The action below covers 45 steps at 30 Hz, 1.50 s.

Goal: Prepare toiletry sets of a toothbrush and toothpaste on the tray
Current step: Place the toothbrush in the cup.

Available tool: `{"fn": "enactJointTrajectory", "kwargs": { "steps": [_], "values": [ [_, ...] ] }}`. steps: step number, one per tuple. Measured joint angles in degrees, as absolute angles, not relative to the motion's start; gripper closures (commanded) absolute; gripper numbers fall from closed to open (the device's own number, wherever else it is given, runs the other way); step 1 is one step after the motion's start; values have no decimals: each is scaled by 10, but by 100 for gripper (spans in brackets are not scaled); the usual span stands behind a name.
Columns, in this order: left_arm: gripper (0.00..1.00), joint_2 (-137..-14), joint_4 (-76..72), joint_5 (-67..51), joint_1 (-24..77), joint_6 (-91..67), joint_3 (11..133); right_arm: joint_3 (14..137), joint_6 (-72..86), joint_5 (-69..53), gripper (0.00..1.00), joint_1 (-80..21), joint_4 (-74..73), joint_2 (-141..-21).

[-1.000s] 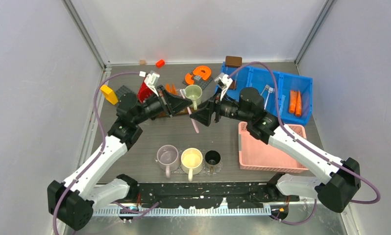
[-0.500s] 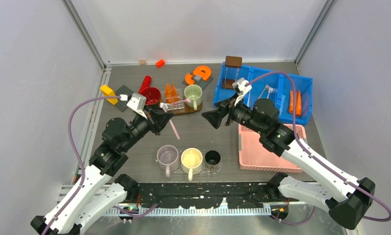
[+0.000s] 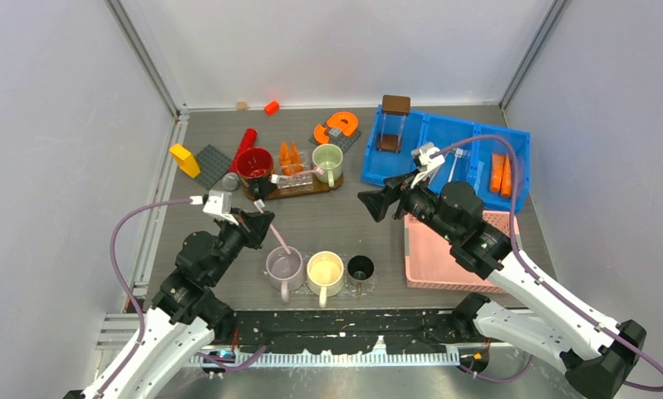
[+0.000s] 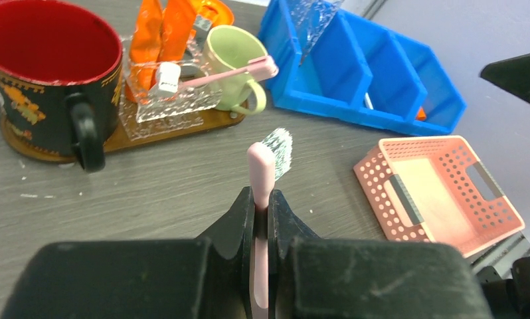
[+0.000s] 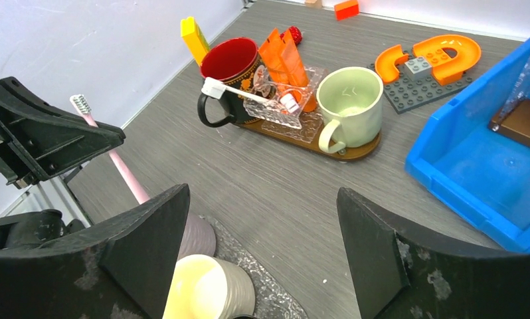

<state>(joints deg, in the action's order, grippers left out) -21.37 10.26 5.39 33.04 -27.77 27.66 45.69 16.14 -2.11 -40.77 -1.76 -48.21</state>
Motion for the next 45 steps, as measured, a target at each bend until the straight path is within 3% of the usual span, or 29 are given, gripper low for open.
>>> {"fn": "enactJointTrajectory", "kwargs": {
  "steps": [11, 26, 33, 35, 45],
  "values": [
    [97, -179, 116, 82, 330, -344, 202, 434, 156, 20, 12, -408, -36, -468],
    [58, -68, 214, 105, 330, -397, 175, 423, 153, 57, 12, -408, -57, -460],
    [18, -30, 276, 129, 331, -407, 178, 422, 146, 86, 11, -408, -68, -453],
    [11, -22, 302, 143, 331, -411, 187, 422, 144, 100, 11, -408, -76, -449],
    [8, -25, 394, 228, 331, -397, 313, 458, 136, 250, 9, -408, -150, -467]
  ]
}}
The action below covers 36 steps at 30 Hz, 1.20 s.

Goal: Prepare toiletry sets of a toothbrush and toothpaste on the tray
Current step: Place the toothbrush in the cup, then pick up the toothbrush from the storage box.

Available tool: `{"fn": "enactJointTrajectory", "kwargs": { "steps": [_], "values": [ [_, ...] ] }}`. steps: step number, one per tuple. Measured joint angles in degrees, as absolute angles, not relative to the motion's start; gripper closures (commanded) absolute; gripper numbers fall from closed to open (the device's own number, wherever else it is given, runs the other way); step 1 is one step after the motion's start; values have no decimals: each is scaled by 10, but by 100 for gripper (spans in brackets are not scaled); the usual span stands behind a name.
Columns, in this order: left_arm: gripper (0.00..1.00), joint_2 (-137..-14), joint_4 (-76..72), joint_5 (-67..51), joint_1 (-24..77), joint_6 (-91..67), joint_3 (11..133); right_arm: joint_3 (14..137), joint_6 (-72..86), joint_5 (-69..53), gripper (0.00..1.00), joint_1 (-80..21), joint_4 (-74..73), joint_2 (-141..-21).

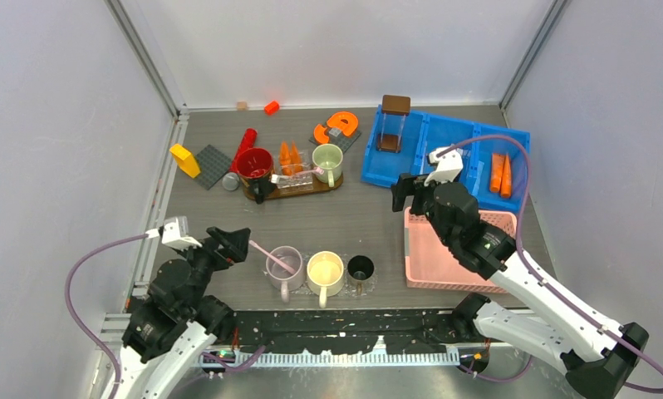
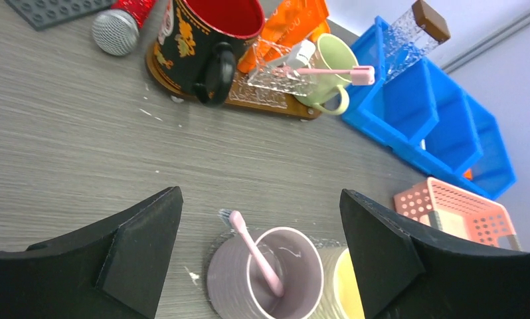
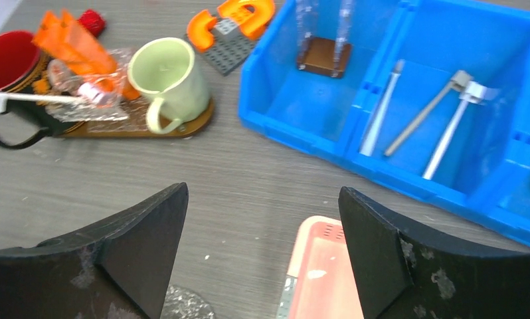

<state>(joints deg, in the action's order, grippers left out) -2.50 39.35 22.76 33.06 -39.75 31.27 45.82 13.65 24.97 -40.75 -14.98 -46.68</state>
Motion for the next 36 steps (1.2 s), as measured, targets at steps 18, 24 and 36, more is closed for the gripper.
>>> {"fn": "enactJointTrajectory", "kwargs": {
  "steps": [18, 24, 36],
  "values": [
    [8, -306, 406, 270, 331, -169, 519, 603, 228, 266, 15, -124, -274, -676],
    [8, -359, 369, 270, 331, -88, 543, 670, 244, 238, 25, -68, -286, -795],
    [9, -319, 291, 309, 330, -40, 456, 803, 246, 222, 45, -34, -290, -1029]
  ]
}}
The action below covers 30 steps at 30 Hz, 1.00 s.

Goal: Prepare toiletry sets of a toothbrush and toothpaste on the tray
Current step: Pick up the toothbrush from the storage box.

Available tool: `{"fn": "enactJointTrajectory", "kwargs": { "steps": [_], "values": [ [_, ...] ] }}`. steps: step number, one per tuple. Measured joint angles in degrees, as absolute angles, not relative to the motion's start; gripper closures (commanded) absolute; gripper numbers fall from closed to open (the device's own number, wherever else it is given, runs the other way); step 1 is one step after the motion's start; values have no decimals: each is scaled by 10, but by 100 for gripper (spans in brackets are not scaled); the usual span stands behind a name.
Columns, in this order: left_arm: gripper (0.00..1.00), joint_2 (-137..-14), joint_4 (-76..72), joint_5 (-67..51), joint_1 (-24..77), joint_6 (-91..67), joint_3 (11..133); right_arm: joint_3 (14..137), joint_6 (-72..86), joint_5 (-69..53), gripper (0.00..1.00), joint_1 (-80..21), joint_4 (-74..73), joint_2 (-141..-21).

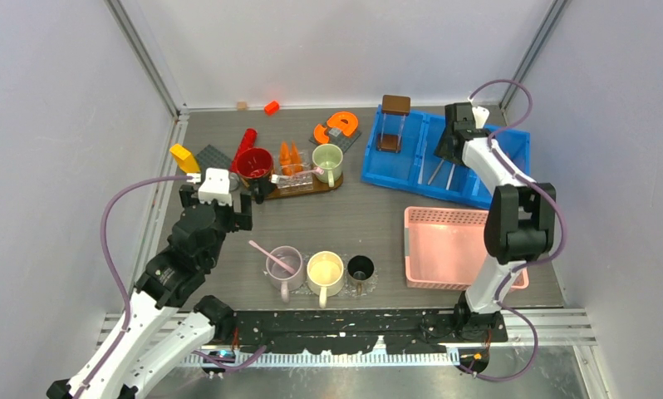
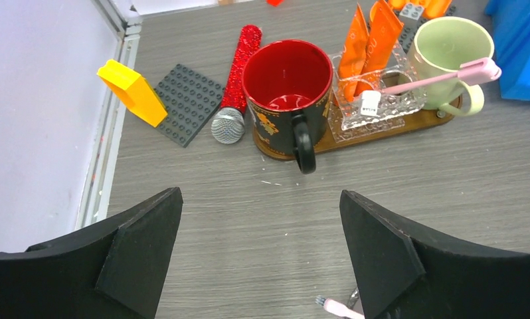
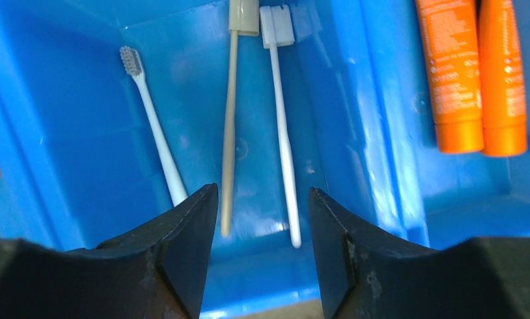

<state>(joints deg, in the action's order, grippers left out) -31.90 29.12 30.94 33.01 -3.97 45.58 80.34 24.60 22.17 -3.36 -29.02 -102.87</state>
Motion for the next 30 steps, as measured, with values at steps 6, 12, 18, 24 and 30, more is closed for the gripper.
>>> {"fn": "enactJointTrajectory", "kwargs": {
  "steps": [6, 12, 18, 24, 30],
  "values": [
    [9, -274, 264, 326, 330, -36, 436, 861, 244, 232, 51, -31, -297, -1116],
    [9, -274, 252, 327, 330, -36, 435, 877, 244, 264, 52, -31, -316, -1165],
    [9, -275, 251, 327, 330, -36, 432, 890, 244, 274, 55, -29, -324, -1194],
    [9, -276, 250, 327, 330, -36, 432, 894, 258, 246, 59, -20, -327, -1204],
    [10, -282, 250, 327, 330, -36, 428, 894, 272, 183, 75, 3, -321, -1204]
  ]
}}
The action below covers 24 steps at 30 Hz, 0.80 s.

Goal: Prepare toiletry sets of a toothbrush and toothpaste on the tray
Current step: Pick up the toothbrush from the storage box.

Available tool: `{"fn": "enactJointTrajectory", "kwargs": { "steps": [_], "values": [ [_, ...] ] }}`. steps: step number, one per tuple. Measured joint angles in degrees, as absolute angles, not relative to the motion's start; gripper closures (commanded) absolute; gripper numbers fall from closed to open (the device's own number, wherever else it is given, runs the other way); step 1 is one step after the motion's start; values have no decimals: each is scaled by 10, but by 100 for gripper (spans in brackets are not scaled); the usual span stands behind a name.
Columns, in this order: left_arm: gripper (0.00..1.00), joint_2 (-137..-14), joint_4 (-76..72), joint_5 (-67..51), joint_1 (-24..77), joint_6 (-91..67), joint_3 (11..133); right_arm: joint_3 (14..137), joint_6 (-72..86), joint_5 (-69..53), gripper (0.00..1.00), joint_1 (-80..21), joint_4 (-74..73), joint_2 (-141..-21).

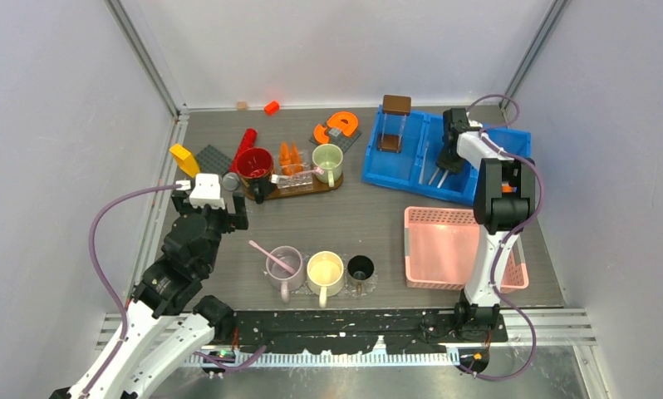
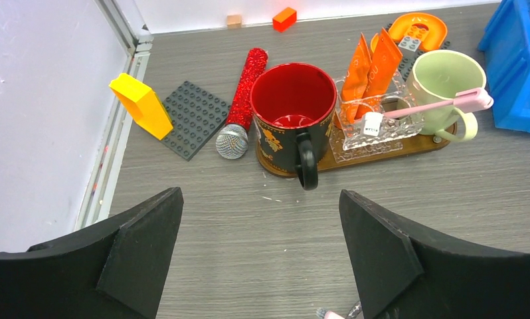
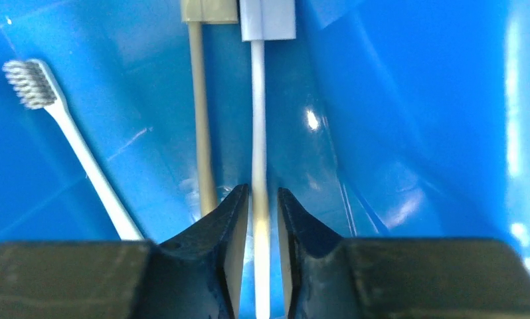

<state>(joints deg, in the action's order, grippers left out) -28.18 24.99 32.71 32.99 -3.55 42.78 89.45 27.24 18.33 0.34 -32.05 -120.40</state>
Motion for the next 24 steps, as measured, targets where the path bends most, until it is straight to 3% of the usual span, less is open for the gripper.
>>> {"fn": "enactJointTrajectory", "kwargs": {
  "steps": [6, 10, 24],
  "values": [
    [10, -286, 250, 327, 330, -36, 428, 894, 271, 160, 92, 13, -318, -1204],
    [10, -287, 250, 325, 330, -36, 428, 894, 265, 159, 98, 13, -318, -1202],
    [10, -277, 249, 317, 330, -36, 428, 879, 242, 165, 99, 13, -334, -1052]
  ]
}}
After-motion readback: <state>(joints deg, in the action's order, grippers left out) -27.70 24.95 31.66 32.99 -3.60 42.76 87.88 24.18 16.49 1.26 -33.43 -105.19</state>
